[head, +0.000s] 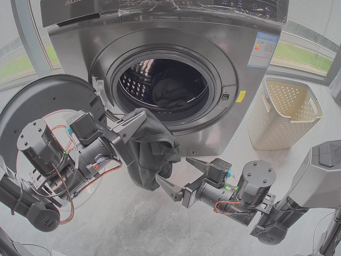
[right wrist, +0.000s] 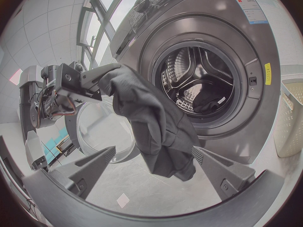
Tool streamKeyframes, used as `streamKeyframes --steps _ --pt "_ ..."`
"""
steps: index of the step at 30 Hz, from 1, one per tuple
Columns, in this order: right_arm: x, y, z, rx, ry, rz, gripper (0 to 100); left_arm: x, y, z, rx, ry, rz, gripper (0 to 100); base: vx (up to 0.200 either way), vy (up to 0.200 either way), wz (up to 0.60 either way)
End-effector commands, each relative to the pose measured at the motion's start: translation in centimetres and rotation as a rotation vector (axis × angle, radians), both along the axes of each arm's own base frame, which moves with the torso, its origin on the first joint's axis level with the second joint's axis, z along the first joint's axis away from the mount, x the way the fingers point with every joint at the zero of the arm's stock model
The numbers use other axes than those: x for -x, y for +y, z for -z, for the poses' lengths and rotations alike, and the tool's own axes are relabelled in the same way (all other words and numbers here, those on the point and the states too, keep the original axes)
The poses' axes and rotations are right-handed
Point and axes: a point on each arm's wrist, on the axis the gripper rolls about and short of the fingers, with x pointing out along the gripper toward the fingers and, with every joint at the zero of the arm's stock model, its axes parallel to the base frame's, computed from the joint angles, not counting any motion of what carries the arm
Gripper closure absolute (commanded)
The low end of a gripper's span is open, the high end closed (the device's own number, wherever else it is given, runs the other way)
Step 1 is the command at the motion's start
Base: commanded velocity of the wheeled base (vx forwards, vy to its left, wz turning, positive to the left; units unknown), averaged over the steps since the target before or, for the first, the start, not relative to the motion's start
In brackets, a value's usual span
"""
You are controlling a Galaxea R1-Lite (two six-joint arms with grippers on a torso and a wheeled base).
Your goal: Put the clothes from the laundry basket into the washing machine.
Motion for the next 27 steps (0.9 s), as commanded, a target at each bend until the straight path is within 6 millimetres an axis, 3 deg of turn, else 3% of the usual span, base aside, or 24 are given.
streamKeyframes --steps 1,7,17,27 --pt "0.1 0.9 1.2 0.018 0.018 -0.019 0 -0.7 -0.4 0.4 0.004 -0.001 -0.010 100 0.000 0.000 0.00" --pt "0.3 1.5 0.7 -0.014 0.007 -0.037 0 -0.9 -0.5 0.6 0.008 -0.006 -0.011 100 0.000 0.000 0.00" --pt "-1.9 3.3 2.3 -0.077 0.075 -0.039 0 -0.7 -0.4 0.3 0.014 -0.016 -0.013 100 0.000 0.000 0.00" --pt "-4.3 3.4 3.5 -0.080 0.073 -0.005 0 -0.8 -0.5 0.0 0.023 -0.030 -0.010 100 0.000 0.000 0.00"
